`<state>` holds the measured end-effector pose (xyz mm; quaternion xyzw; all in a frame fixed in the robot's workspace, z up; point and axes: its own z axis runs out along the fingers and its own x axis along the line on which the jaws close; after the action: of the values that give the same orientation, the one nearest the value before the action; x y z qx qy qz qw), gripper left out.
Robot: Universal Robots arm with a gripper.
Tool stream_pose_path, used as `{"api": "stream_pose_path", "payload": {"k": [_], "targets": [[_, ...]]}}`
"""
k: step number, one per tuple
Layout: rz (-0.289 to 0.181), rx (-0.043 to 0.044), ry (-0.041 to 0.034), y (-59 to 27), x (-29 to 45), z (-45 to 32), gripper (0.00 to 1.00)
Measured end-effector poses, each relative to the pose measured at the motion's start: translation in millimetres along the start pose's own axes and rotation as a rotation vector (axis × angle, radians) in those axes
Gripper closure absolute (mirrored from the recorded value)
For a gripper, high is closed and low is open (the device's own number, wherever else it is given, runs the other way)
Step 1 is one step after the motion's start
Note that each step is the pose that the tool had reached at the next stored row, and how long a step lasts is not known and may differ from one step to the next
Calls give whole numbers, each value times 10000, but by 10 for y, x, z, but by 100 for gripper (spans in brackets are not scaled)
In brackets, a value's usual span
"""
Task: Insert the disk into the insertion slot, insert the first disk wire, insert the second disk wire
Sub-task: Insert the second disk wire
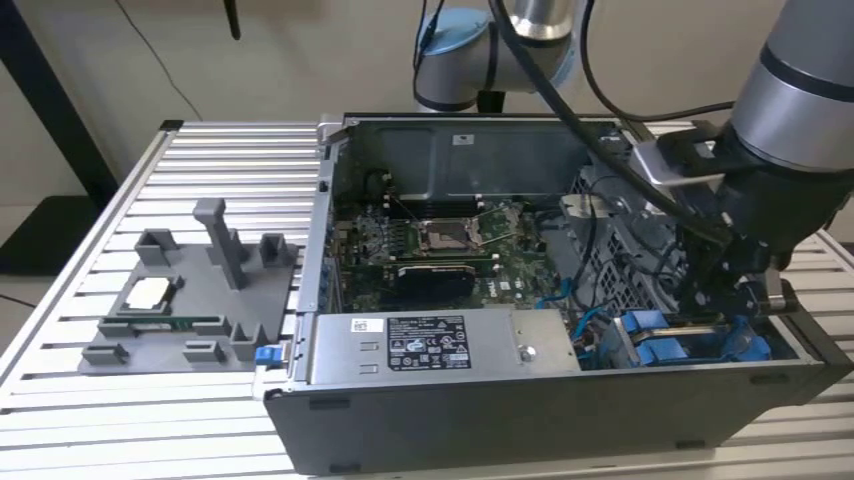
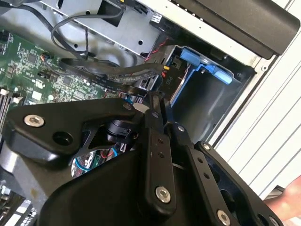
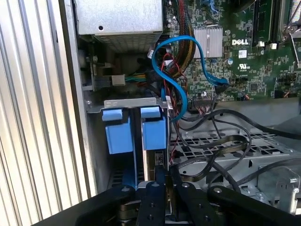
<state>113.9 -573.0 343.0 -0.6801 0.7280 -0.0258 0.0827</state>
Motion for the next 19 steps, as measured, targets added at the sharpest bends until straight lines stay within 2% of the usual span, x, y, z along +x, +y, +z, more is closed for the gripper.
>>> {"api": "stream_pose_path", "payload": {"k": [11,13,14,15,17,18,19], "targets": [[-119,9,-7,14,9,97,84],[-119,3,-30,14,8,97,82],[-116,-4,-40,11,7,73,82],[-119,-13,-27,5,3,33,76],[-117,-30,-25,-8,-4,-50,76],[-117,-50,-16,-26,-14,-162,76],[-118,-61,-8,-34,-18,-214,76]]}}
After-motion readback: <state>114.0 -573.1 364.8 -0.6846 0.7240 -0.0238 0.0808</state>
